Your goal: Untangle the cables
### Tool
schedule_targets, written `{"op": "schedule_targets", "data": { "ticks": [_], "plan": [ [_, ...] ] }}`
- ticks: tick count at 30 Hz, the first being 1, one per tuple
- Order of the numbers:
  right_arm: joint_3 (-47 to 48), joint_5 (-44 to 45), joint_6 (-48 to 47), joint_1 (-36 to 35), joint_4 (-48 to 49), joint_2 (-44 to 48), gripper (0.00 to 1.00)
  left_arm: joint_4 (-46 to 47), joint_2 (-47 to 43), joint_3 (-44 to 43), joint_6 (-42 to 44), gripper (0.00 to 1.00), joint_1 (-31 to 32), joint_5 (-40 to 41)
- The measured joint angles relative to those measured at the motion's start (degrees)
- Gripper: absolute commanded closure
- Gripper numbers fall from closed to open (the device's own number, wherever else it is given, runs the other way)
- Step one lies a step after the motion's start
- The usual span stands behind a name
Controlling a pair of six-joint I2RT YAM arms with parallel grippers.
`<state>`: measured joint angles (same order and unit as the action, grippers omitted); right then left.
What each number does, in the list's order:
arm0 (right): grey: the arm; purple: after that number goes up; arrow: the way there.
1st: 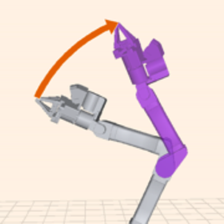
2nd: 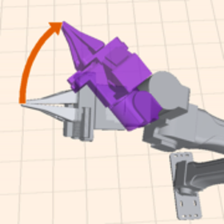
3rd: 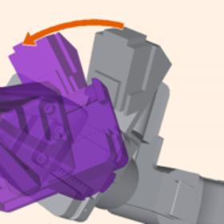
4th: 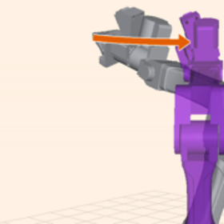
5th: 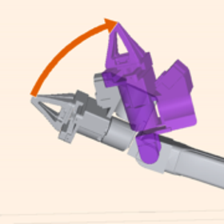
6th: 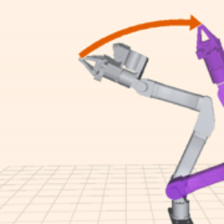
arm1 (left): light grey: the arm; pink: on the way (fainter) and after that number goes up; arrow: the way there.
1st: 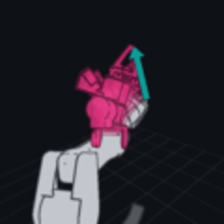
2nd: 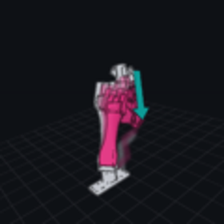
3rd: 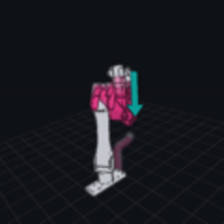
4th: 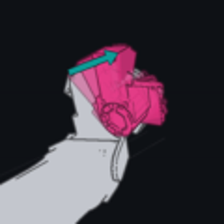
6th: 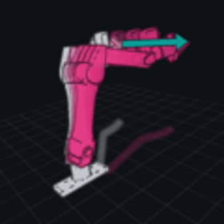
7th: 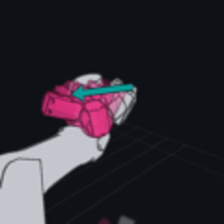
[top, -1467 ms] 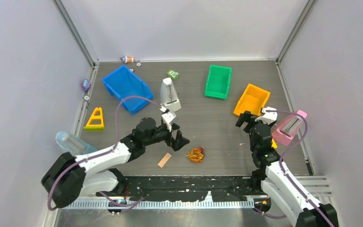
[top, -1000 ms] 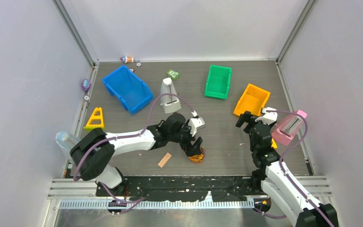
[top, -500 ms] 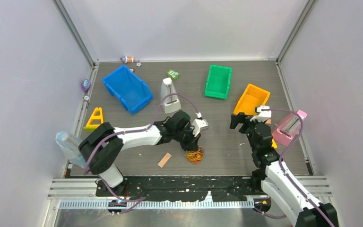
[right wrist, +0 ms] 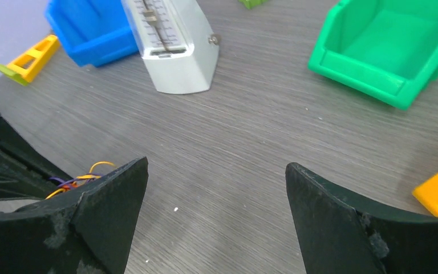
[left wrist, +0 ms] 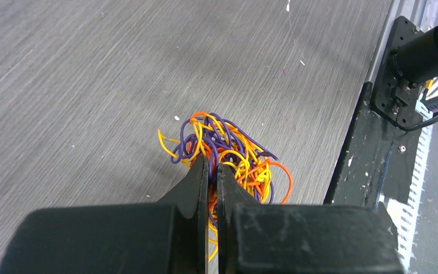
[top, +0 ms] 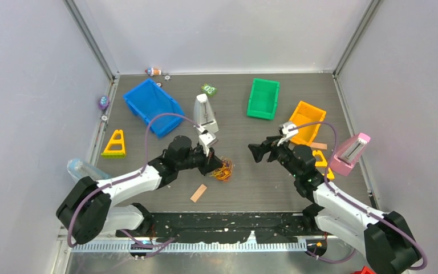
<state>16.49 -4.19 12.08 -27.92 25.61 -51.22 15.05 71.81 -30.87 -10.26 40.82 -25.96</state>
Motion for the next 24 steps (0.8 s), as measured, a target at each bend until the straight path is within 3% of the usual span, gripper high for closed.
{"op": "schedule_targets", "data": {
  "ticks": [4,5,10,20,22,24],
  "plan": [
    [-5.2,-2.1,2.3,0.0,9.5,1.3,0.02,2.8,-2.9,2.6,-0.5,1.00,-0.1,1.7],
    [-6.0,-2.4,2.9,0.0,9.8,1.5,0.01,3.6,-3.6,3.2,-0.9,1.00,-0.3,2.2],
    [-4.5,-8.9,2.4,-0.2,10.5,-2.7,0.11,6.0,-5.1,4.7,-1.8,1.00,-1.1,3.1],
    [-0.8,-22.7,1.3,-5.6,14.1,-12.9,0.13,10.1,-6.1,6.7,-3.0,1.00,-1.6,3.2],
    [0.3,-23.9,0.9,-7.0,14.2,-14.3,0.18,11.1,-6.3,7.2,-3.1,1.00,-1.6,3.1],
    [1.5,-24.9,0.2,-8.2,14.1,-15.7,0.29,11.7,-6.4,7.4,-3.1,1.00,-1.6,2.9]
  ]
}}
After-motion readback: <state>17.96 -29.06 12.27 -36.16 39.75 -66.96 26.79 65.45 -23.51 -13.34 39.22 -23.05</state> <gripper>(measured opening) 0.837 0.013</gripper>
